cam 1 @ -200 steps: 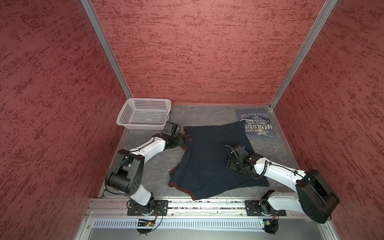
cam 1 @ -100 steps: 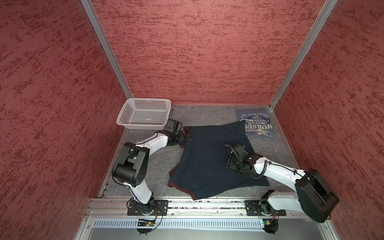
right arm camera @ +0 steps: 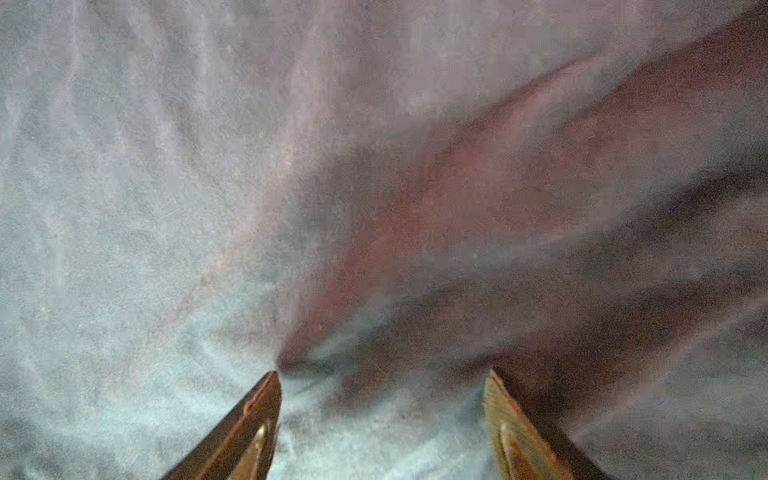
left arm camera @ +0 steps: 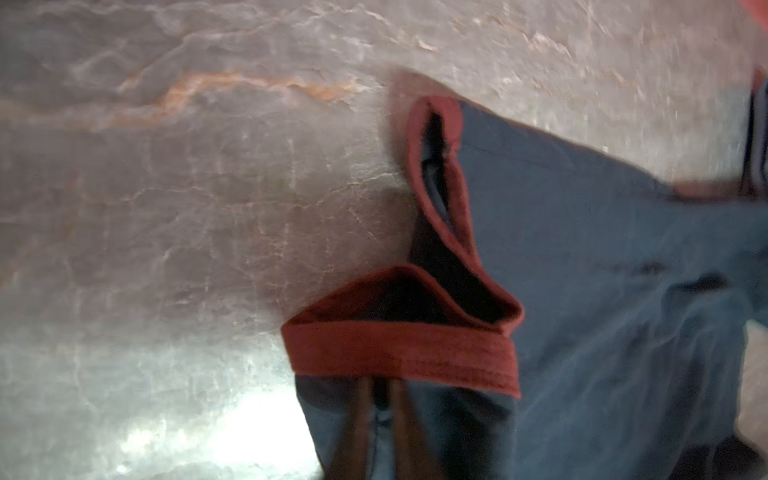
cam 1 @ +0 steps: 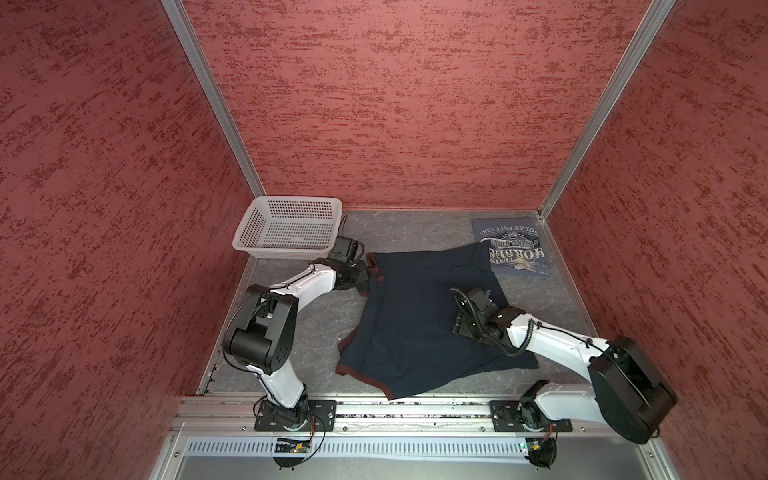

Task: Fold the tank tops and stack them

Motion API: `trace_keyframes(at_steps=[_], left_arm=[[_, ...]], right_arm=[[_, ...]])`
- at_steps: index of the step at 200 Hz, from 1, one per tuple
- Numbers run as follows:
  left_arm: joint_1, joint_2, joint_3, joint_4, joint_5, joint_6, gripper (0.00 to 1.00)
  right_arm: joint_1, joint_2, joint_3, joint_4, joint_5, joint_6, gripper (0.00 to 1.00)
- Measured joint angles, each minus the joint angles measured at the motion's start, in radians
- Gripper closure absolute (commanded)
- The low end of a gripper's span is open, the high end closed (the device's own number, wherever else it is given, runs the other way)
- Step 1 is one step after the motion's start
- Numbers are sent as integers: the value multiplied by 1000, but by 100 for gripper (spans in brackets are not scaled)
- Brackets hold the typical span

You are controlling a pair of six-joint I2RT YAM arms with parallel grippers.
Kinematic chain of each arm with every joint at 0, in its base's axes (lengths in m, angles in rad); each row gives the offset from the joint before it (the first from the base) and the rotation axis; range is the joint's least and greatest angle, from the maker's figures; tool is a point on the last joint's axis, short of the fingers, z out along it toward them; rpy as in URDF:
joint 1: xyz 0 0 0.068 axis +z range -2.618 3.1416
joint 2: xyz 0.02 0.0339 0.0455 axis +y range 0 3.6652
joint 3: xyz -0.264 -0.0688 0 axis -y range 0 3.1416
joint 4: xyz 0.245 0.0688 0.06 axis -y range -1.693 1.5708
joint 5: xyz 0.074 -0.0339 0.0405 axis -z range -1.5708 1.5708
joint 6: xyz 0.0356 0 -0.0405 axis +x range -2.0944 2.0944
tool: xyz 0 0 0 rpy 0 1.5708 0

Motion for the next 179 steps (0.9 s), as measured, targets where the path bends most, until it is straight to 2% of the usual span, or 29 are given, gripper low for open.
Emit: trace_keyframes(at_steps=[21, 37, 82, 114, 136, 179], left_arm=[[-16, 0, 2, -34, -18, -13, 56], [-34, 2, 2, -51, -22, -25, 55], [-59, 90, 24, -53, -24, -33, 81], [-59, 98, 30, -71, -47, -35, 94], [-60, 80, 33, -87, -74, -23, 100], [-61, -50, 32, -141, -160, 11, 100]], right_arm=[[0, 0, 0, 0, 0, -2, 22], [0, 0, 0, 0, 0, -3, 22], [-1, 0, 0, 0, 0, -6, 22], [-2, -1, 0, 0, 2, -6, 22], [-2, -1, 0, 0, 4, -6, 22], [-18, 0, 0, 0, 11, -14, 22]])
